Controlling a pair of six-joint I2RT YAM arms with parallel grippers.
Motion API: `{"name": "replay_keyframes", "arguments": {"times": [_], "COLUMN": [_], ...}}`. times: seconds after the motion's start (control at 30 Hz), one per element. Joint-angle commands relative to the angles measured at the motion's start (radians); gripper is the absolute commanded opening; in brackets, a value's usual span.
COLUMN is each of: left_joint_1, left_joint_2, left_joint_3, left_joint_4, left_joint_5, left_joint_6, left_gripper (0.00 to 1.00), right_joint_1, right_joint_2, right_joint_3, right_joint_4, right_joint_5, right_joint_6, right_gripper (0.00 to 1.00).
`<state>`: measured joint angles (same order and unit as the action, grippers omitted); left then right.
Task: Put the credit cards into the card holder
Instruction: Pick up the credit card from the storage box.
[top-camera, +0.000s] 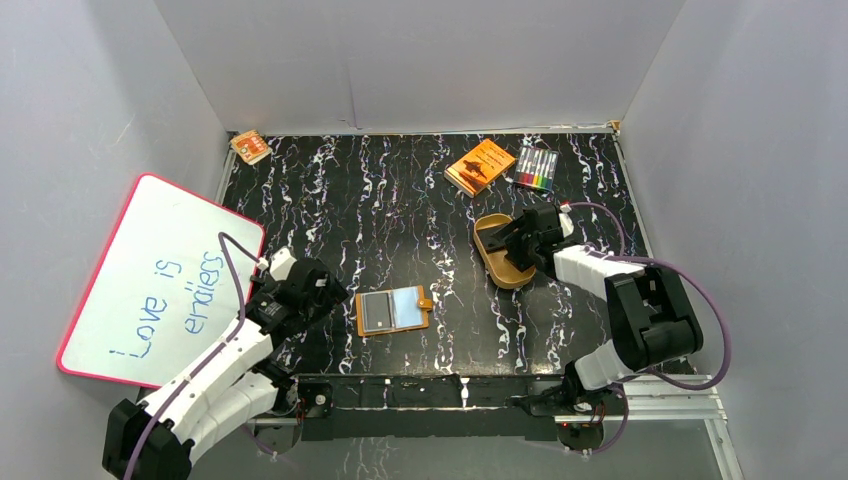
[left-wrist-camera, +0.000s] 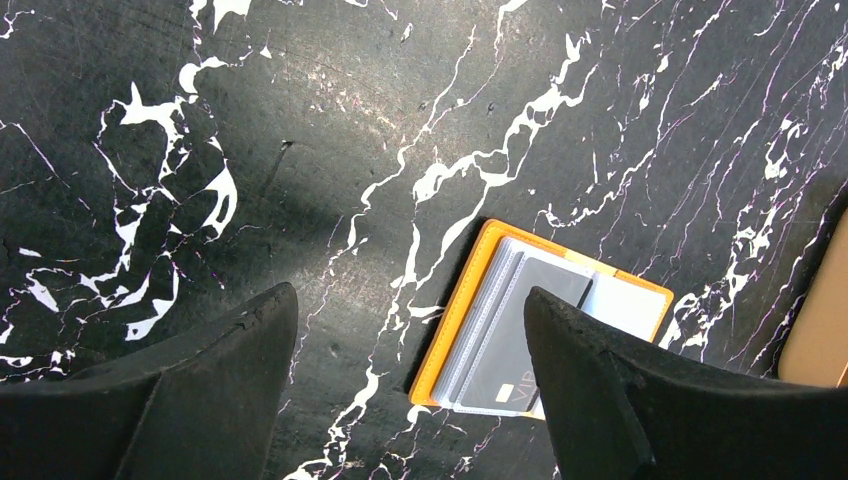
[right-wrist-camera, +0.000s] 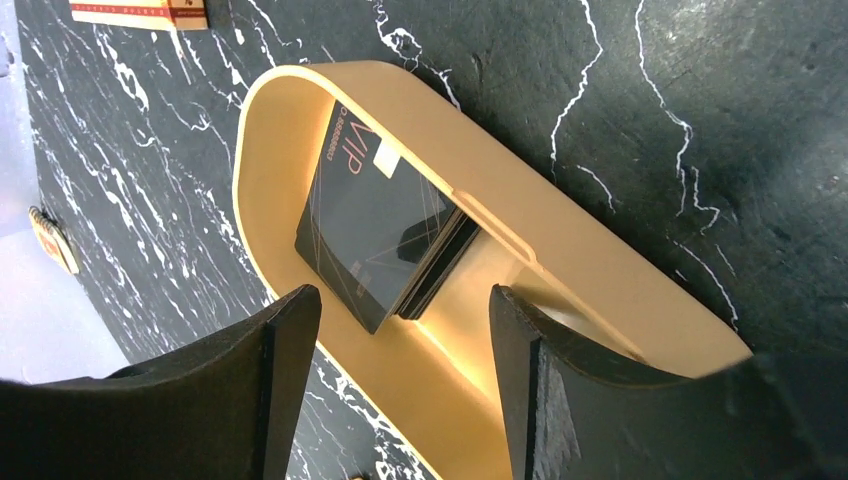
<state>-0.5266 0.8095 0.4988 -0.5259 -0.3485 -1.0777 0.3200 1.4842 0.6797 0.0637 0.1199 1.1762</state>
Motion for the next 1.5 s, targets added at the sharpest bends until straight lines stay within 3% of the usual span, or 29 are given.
{"name": "replay_keyframes", "arguments": {"times": [0.0,0.37,0.6,1.13,1.47], "left_joint_1": [-0.001,-0.001,-0.001,-0.002,-0.002], "left_joint_2": [0.001,0.002,-0.008,-0.01,-0.01], "left_joint_3": [-0.004,-0.019,-0.027,-0.034,-0.033], "left_joint_4": [-0.006,-0.004,-0.008,-0.009,-0.01], "left_joint_5": [-0.033,-0.029,-0.026,-0.008,-0.004], "left_joint_6": [-0.01,-0.02,-0.024,-0.032,-0.036], "left_gripper": [0.8,0.79,0.78,0.76,0.75], "right_joint_1": [-0.005,-0.005,-0.005,-0.004,-0.004], "right_joint_2": [0.044,0.114,0.101,0.024,0.005], "right_joint_3": [0.061,0.088,0.062,0.003,0.008], "right_joint_4": [0.024,0.006,0.008,0.008,0.012], "right_joint_5": [0.026,0.013,0.004,-0.006,-0.014], "right_joint_6": [0.033,0.03,0.015,0.009,-0.001], "right_gripper": [0.68,0.56,0.43,0.39,0.24]}}
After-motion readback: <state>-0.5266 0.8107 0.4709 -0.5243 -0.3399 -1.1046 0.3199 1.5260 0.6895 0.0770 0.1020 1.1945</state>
